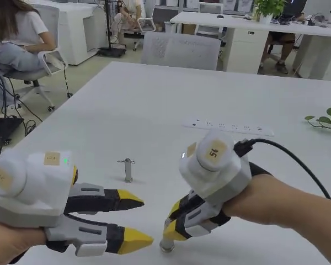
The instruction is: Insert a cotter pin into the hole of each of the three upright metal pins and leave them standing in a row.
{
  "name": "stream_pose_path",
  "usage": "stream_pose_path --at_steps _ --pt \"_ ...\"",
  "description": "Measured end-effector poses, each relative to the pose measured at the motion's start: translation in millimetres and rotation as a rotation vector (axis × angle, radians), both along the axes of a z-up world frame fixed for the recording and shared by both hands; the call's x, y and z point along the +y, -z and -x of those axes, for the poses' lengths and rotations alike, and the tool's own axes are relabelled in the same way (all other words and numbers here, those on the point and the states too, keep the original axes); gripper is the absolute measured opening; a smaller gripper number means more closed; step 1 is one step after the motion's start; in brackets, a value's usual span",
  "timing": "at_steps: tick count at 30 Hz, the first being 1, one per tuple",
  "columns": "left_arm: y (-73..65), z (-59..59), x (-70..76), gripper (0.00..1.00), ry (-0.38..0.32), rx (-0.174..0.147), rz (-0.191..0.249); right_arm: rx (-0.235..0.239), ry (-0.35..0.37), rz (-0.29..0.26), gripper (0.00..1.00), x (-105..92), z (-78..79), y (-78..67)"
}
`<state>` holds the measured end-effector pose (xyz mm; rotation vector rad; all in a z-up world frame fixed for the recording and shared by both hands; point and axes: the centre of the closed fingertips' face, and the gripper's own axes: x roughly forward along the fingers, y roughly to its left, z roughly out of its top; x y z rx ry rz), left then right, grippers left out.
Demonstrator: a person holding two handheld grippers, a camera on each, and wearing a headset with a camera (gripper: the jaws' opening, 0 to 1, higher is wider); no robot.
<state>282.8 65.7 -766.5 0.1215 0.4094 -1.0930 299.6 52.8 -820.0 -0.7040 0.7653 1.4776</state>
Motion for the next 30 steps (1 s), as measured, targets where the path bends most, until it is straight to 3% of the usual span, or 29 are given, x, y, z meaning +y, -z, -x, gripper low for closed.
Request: stream_pose_path --at_steps 22,30 --pt "7.6 -2.5 -5.3 0.40 0.019 0.019 -0.017 -0.015 -0.052 -0.012 0.17 5.9 11.7 0.8" --pt "13.1 -5.7 -13.3 0.38 0.039 0.023 -0.040 -0.042 -0.035 -0.022 0.21 -12.4 8.0 -6.5"
